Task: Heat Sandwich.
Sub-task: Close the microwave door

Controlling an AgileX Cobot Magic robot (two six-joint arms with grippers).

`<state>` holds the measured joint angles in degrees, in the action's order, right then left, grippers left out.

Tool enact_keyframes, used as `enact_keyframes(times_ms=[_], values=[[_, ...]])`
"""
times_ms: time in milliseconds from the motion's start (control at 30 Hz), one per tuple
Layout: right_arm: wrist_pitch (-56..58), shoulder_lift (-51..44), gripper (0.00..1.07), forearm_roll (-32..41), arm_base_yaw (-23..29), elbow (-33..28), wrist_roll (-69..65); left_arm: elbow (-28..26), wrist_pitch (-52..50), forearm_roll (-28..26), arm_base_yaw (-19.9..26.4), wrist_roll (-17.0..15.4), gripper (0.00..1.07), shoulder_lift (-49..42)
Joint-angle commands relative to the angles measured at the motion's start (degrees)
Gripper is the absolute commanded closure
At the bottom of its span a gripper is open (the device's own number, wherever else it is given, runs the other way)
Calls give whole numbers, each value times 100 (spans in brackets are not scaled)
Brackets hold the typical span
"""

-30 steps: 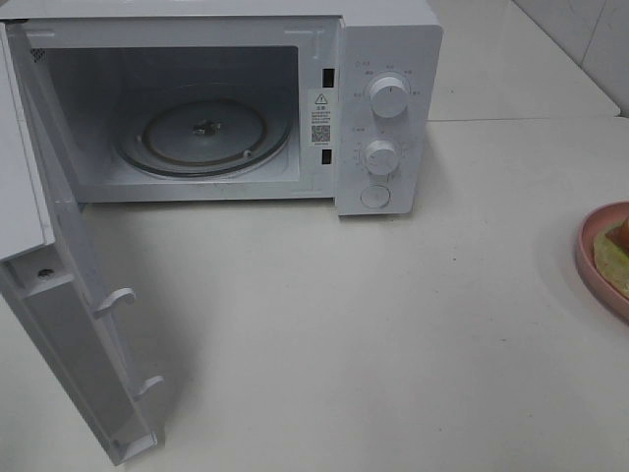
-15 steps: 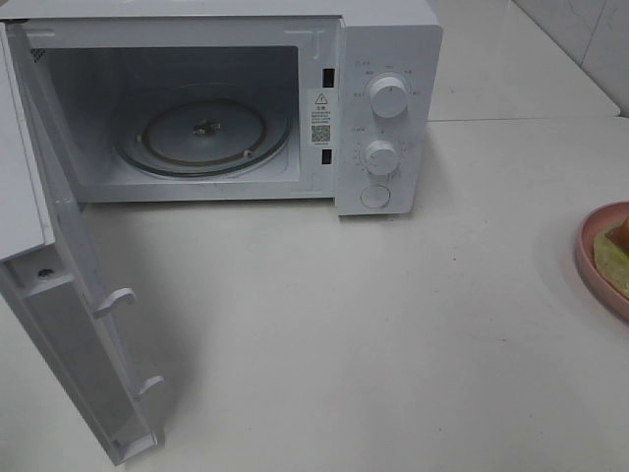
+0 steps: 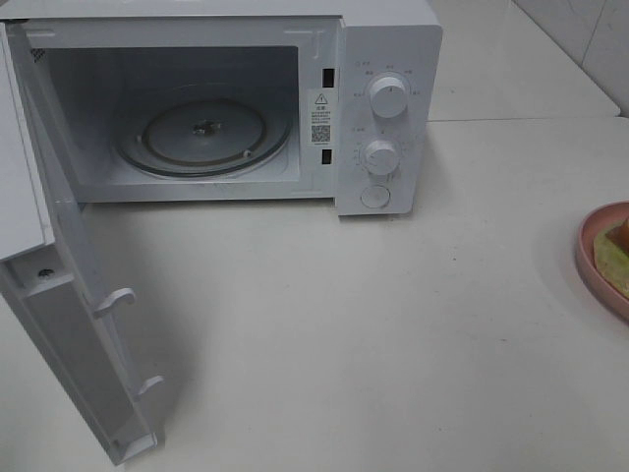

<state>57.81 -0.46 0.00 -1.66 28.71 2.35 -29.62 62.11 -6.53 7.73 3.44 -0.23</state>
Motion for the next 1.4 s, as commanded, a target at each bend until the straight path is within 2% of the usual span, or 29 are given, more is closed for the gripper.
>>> enact_keyframes(times_ms=[33, 1400], values=[[-69, -132, 32, 0, -23, -6, -6, 11, -92, -17, -34, -23, 39, -40], [-69, -132, 32, 0, -23, -6, -6, -103, -246, 178, -34, -23, 40, -34]])
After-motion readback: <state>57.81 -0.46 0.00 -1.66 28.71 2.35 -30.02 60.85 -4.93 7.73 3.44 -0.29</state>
